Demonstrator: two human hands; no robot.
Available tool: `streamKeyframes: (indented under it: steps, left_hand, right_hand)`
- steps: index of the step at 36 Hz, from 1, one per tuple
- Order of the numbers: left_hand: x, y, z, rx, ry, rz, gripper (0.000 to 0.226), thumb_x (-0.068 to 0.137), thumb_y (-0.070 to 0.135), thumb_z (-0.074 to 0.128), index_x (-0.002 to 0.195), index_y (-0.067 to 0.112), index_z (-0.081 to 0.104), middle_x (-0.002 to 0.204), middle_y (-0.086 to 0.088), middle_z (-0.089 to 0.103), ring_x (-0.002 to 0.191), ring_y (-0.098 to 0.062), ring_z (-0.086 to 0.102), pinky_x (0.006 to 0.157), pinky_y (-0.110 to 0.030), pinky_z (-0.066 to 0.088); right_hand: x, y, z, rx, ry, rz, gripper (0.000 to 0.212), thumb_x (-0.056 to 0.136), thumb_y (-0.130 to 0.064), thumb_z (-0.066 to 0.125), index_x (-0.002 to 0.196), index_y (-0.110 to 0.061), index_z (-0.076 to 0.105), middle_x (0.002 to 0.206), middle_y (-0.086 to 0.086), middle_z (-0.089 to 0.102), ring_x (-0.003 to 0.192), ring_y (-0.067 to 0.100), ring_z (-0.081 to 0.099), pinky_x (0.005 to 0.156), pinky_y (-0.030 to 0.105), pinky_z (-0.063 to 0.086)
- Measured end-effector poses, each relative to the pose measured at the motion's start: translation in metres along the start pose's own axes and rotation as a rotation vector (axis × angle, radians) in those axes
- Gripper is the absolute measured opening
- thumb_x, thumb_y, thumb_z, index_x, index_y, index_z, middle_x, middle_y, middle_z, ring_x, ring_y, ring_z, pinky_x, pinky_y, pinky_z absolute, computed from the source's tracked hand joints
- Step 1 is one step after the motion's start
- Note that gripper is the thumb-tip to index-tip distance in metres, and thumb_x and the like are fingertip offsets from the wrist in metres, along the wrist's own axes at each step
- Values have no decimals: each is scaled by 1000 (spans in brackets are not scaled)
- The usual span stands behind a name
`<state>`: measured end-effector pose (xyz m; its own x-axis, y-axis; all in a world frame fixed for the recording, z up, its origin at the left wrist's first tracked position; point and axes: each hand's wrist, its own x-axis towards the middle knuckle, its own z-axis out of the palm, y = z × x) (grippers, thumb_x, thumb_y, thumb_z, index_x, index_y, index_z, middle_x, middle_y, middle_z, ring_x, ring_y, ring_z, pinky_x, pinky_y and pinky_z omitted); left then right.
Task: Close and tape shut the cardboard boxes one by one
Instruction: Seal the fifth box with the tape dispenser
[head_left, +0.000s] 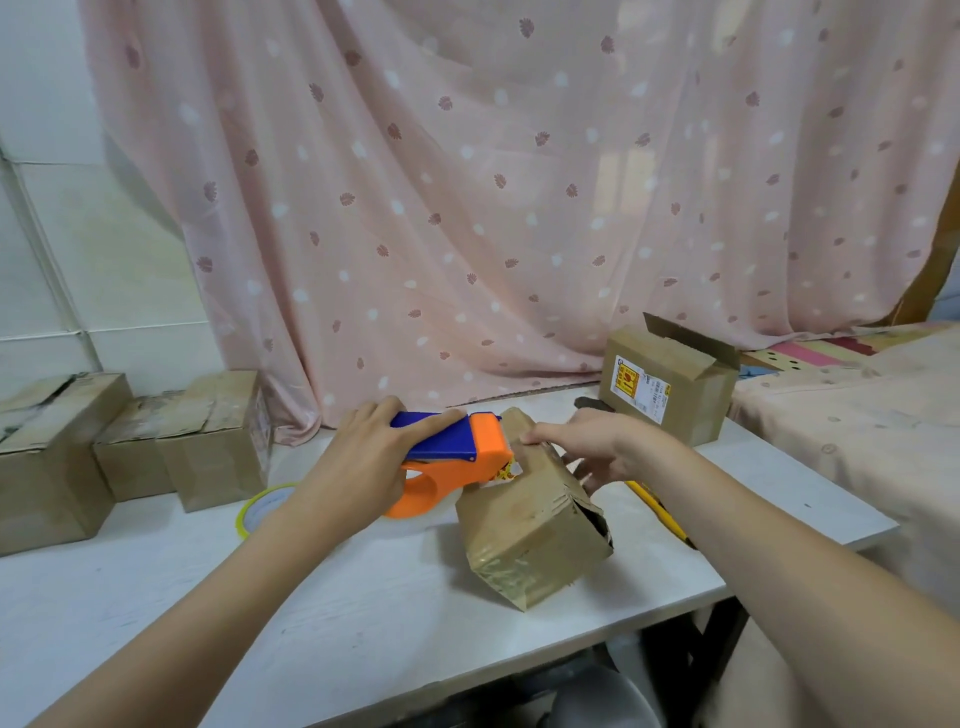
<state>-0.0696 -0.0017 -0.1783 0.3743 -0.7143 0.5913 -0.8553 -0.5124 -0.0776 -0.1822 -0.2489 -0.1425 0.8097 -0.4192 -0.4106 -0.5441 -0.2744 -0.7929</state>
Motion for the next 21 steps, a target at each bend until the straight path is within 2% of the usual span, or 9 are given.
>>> streamKeyframes:
  steps: [3, 5, 7, 9, 11, 15, 17, 19, 21]
  left_hand:
    - [5, 2, 5, 19, 15, 3, 89, 60, -4, 66, 137, 38, 55, 81, -3, 49, 69, -18, 30, 65, -31, 29]
    - [6, 3, 7, 21, 12, -3, 89, 60, -4, 66, 137, 38, 55, 82, -3, 49, 70, -17, 30, 66, -32, 28]
    - [8, 6, 9, 15, 6, 2, 90, 61, -4, 67, 138, 39, 53, 83, -3, 49, 71, -18, 30, 66, -33, 29]
    - [10, 9, 12, 2, -5, 1, 89, 62, -3, 67, 139, 40, 51, 83, -3, 49, 70, -19, 32, 65, -32, 30]
    - [13, 11, 12, -5, -11, 5, 89, 63, -4, 66, 139, 39, 52, 83, -3, 48, 70, -18, 33, 64, -32, 31]
    - [19, 15, 9, 4, -27, 5, 87, 65, -5, 65, 139, 40, 54, 83, -1, 44, 72, -18, 31, 65, -32, 30]
    - [20, 17, 8, 3, -24, 5, 87, 64, -5, 65, 138, 40, 55, 84, 3, 37, 72, -18, 31, 64, -32, 29]
    - [22, 20, 8, 7, -28, 12, 86, 65, -4, 66, 137, 40, 56, 84, 3, 37, 72, -18, 31, 65, -32, 29]
    - [24, 21, 9, 10, -34, 17, 85, 64, -3, 69, 136, 40, 57, 83, 0, 45, 72, -18, 32, 64, -32, 30]
  right_hand:
    - [-7, 2, 8, -276, 210, -240, 85, 87, -47, 72, 155, -16, 31, 152, 10, 42, 133, 30, 48, 100, 43, 46]
    - [-16, 5, 14, -422, 356, -439, 70, 92, -41, 68, 152, -22, 38, 147, 6, 51, 131, 24, 50, 100, 36, 42]
    - [-18, 13, 18, -495, 439, -587, 44, 96, -29, 64, 139, -23, 56, 133, 2, 63, 117, 19, 57, 93, 30, 43]
    - [-17, 21, 20, -537, 460, -680, 25, 98, -20, 58, 121, -23, 69, 115, -1, 71, 101, 15, 61, 85, 28, 47]
    - [-15, 29, 18, -594, 441, -721, 22, 101, -19, 54, 110, -22, 74, 103, 1, 74, 94, 19, 64, 82, 34, 50]
    - [-21, 37, 3, -685, 301, -707, 32, 106, -35, 42, 114, -25, 71, 95, 3, 70, 89, 22, 61, 76, 36, 45]
    - [-28, 37, 0, -807, 218, -709, 41, 104, -50, 31, 110, -27, 64, 112, -3, 60, 112, 21, 54, 95, 39, 43]
    - [-41, 34, 2, -917, 182, -759, 45, 104, -56, 24, 107, -25, 56, 114, -15, 45, 115, 9, 40, 115, 41, 28]
    - [-56, 31, 4, -981, 167, -777, 50, 103, -59, 24, 125, -24, 52, 126, -15, 42, 123, 8, 38, 123, 41, 17]
